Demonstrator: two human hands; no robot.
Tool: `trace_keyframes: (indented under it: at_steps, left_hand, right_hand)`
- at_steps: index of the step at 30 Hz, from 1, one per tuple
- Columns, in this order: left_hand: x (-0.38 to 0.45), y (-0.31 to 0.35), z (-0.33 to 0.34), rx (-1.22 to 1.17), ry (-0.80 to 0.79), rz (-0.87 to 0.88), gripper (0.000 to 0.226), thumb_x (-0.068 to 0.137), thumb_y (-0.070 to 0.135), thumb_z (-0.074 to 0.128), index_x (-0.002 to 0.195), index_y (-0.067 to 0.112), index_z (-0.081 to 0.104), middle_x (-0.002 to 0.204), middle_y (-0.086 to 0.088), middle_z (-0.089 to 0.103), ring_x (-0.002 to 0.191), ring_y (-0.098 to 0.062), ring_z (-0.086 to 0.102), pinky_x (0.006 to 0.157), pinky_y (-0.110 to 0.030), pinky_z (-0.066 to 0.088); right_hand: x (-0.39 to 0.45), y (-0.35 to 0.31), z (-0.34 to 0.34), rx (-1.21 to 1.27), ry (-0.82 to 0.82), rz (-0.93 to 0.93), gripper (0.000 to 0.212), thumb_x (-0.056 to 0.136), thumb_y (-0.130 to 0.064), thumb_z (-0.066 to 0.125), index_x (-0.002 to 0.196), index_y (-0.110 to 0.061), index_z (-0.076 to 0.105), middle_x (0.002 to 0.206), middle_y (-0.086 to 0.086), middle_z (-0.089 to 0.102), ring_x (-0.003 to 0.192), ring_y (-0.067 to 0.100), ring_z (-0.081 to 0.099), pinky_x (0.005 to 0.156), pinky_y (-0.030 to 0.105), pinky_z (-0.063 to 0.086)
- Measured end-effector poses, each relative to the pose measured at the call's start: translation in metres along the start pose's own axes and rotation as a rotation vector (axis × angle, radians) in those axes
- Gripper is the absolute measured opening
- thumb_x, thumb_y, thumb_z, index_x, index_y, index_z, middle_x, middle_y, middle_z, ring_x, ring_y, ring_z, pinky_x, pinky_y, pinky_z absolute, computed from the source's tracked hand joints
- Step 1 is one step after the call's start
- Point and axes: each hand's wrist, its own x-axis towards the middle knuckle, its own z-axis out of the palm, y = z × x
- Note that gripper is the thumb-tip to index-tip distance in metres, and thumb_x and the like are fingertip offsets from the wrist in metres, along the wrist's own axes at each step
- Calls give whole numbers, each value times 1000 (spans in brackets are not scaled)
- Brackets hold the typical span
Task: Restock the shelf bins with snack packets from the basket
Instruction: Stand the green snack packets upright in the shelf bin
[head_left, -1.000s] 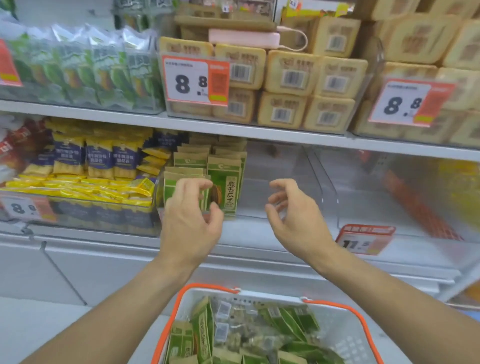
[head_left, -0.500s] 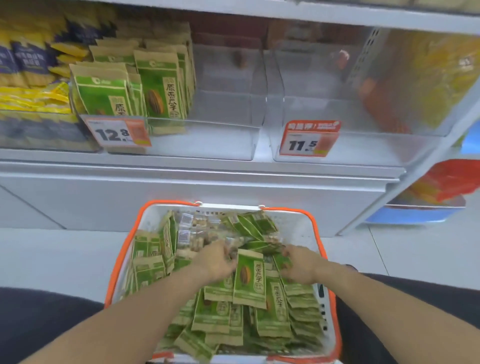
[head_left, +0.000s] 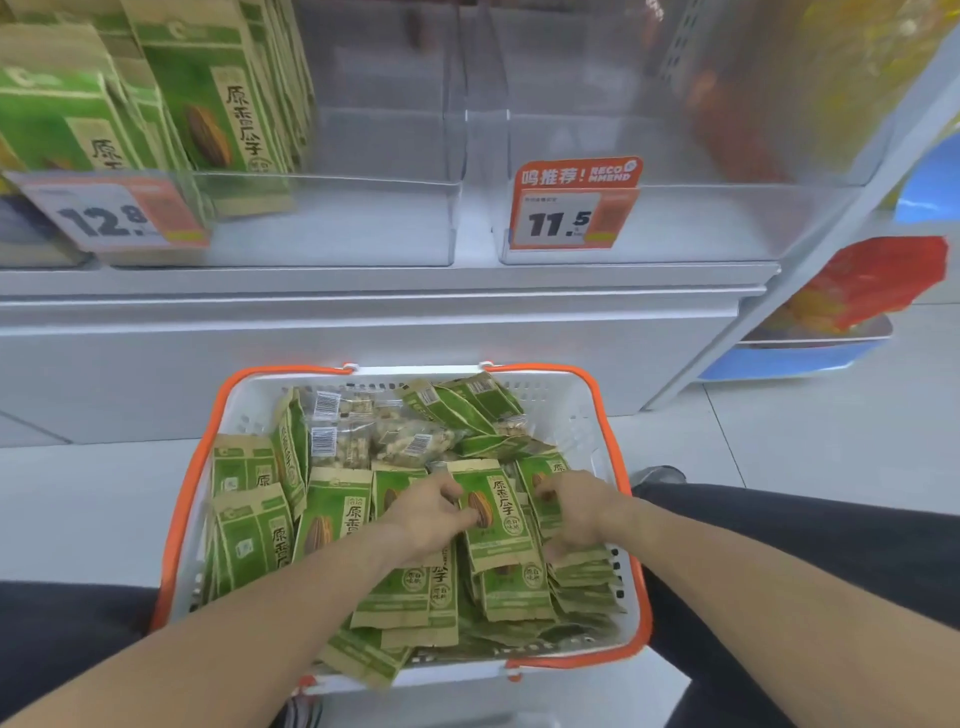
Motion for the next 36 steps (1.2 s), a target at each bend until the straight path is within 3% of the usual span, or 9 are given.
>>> trace_keyframes:
  at_steps: [4,7,10,15,20,24,27,32,36]
  left_hand:
    - [3,3,1,-14,-8,-28,47,90,31,70,129,14,51,104,-2,63,98,-16,61,92,-32,50]
    - [2,4,5,64,-31,-8,55,91,32,69,137,15,45,108,1,61,98,-14,60,90,-29,48]
    - [1,5,7,125,-58,-14,65,91,33,68,146,19,37,127,-5,58,108,-21,60,99,-33,48]
    - [-2,16,3,114,-122,-31,64,95,32,62,150,21,30,136,-8,54,120,-27,57,102,-38,46]
    - [-2,16,4,31,-111,-51,60,96,30,61,148,21,34,139,-8,50,124,-27,52,106,-40,43]
    - [4,11,7,-107,-64,-84,52,95,24,63,142,22,41,95,-1,57,93,-21,65,69,-29,51]
    - [5,12,6,-187,-40,-114,47,96,22,62,139,23,44,100,-3,57,92,-23,67,61,-28,46]
    - [5,18,6,-360,-68,-149,42,102,32,51,139,16,42,116,-16,58,92,-26,69,65,-29,52]
    - [-2,28,8,-521,-124,-159,39,97,42,58,125,16,51,107,-15,66,90,-27,72,83,-37,60]
  right_hand:
    - [1,-1,1,1,21,2,83,70,-29,89,143,-17,50,141,3,55,128,23,53,108,31,42]
    - [5,5,1,-61,65,-5,62,77,-27,84,134,-18,60,136,3,58,122,23,56,104,30,44]
    - [6,12,2,-123,73,-46,46,83,-24,79,127,-20,65,131,3,61,115,22,59,98,30,46]
    - [2,19,0,-295,31,-153,45,88,-5,63,131,-20,63,125,4,63,114,24,59,96,32,47]
    - [1,25,3,-386,34,-176,17,92,-11,56,100,-11,72,96,6,64,88,25,61,82,35,53]
    - [0,28,-3,-320,115,-157,18,91,-8,55,84,-15,70,84,4,60,79,25,60,69,31,48]
    - [-8,29,-16,-78,223,-98,23,91,-6,55,70,-7,65,74,7,66,70,25,62,70,39,57]
    - [-32,21,-36,362,449,-58,11,91,-16,68,85,-13,77,100,-3,75,87,9,70,78,22,56]
    - [-49,-5,-12,423,216,-221,8,90,-20,71,85,-20,77,124,-8,69,112,8,63,102,27,46]
